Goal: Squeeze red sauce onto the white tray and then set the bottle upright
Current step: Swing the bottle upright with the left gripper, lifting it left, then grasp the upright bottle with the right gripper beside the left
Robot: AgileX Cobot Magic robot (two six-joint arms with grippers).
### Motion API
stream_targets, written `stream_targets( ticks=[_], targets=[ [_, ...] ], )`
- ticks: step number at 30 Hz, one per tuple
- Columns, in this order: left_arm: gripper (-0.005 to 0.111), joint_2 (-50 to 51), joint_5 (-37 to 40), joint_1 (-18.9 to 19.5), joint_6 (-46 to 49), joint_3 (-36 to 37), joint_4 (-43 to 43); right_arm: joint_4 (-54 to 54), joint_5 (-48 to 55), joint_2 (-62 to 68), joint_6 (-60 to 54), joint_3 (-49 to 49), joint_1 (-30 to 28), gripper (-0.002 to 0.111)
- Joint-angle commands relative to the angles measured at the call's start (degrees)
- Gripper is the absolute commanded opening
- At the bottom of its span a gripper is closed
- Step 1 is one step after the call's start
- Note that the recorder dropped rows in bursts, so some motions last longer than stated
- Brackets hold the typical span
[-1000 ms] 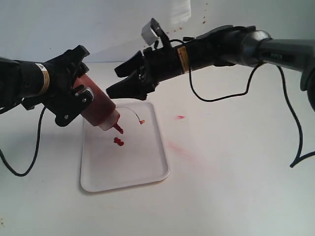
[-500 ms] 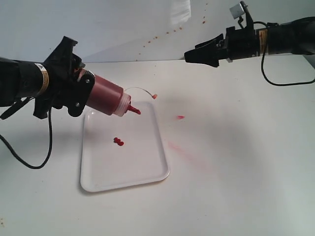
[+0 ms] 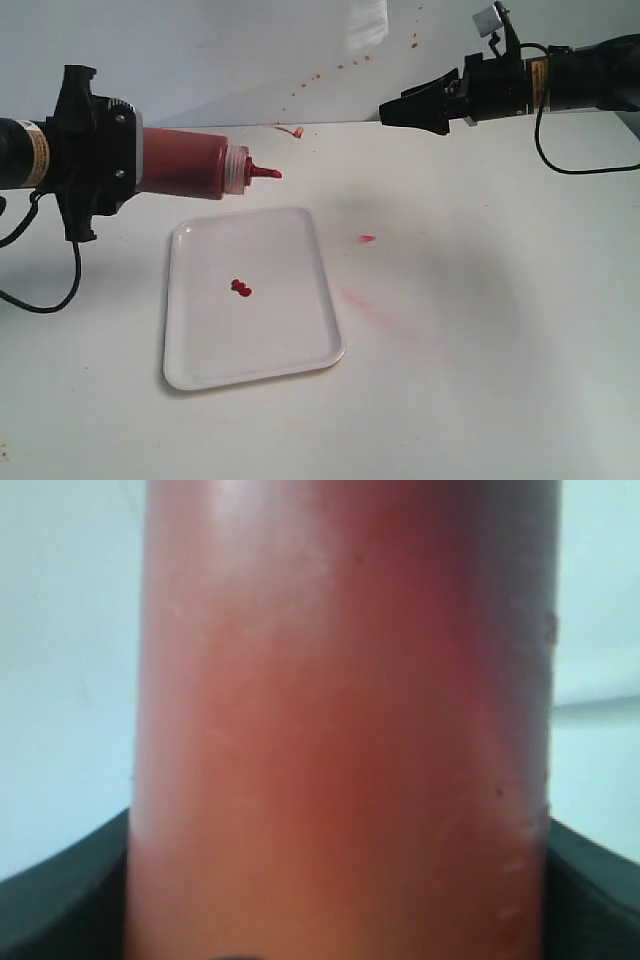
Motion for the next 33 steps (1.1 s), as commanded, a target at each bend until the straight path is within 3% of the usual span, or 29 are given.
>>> stream_targets(
  ticks=[1,5,10,15,22,26,33],
  targets=[
    [0.000,-0.61,-9.36,2.67,2.94,-0.43,-13.52,0.69,-0.59,-0.71,-0.01,-0.39,-0.53,0.105],
    [0.000,-0.61,-20.29,5.18,3.50,-0.32,-23.31,0.69,-0.59,-0.71,-0.01,-0.39,-0.53,0.105],
    [0.000,-0.48,-29.39,5.47,-0.99,-0.32,-28.38,0.69,-0.59,-0.71,-0.01,-0.39,-0.30,0.105],
    [0.000,1.66,-37.56,5.47,-10.13,-0.32,-32.22,2.40,-0.59,-0.71,0.08,-0.39,1.42,0.105],
    [0.000,9.45,-54.66,5.47,-21.35,-0.32,-36.36,3.06,-0.59,-0.71,0.08,-0.39,7.01,0.105],
    [0.000,14.81,-59.53,5.36,-26.43,-0.32,-36.23,4.53,-0.59,-0.93,-0.87,-0.39,10.58,0.105],
    [0.000,21.77,-59.67,5.24,-32.88,-0.32,-36.10,9.21,-0.59,-0.93,-7.68,-0.39,15.43,0.105]
  ],
)
